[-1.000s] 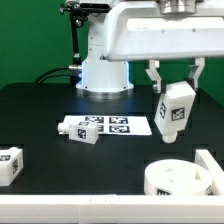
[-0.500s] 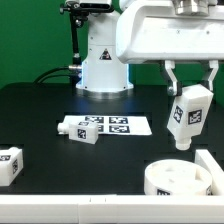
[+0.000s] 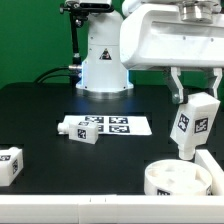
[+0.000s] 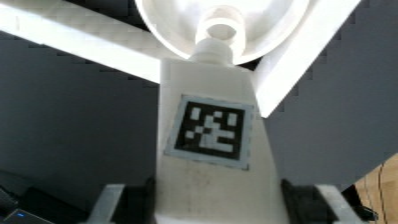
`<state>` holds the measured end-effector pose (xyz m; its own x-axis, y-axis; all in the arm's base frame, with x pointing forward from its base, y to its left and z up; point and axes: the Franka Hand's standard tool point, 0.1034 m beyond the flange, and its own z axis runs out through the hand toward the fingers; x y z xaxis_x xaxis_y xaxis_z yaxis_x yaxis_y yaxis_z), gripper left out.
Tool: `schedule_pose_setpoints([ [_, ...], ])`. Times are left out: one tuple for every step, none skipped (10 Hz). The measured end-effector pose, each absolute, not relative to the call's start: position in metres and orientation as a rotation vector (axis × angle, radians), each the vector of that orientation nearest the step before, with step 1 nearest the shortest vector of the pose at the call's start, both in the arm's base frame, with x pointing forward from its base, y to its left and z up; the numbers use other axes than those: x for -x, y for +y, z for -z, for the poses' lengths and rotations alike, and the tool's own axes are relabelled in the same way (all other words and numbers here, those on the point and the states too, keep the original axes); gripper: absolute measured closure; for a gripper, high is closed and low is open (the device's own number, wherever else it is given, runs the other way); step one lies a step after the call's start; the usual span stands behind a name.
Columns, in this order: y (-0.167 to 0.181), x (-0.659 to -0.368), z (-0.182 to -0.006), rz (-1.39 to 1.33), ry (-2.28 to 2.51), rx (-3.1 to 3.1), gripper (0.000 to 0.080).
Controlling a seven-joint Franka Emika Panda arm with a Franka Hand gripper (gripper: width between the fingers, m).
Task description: Assemble stool
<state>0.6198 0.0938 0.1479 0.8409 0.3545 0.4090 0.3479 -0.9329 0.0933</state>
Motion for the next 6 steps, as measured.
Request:
schedule_pose_setpoints([
  [0.094,-0.62,-0.148,-0.67,0.572,-2.999,0.0476],
  [0.095,-0.622,-0.146,-0.691,0.586,-2.99,0.0476],
  [0.097,-0.627,-0.14,-0.736,0.602,-2.975,0.0476],
  [0.098,-0.631,-0.136,-0.737,0.608,-2.974,0.0476],
  [0.098,-0.636,-0.134,-0.74,0.622,-2.967,0.0476],
  [0.101,-0.636,-0.13,-0.734,0.628,-2.97,0.0476],
])
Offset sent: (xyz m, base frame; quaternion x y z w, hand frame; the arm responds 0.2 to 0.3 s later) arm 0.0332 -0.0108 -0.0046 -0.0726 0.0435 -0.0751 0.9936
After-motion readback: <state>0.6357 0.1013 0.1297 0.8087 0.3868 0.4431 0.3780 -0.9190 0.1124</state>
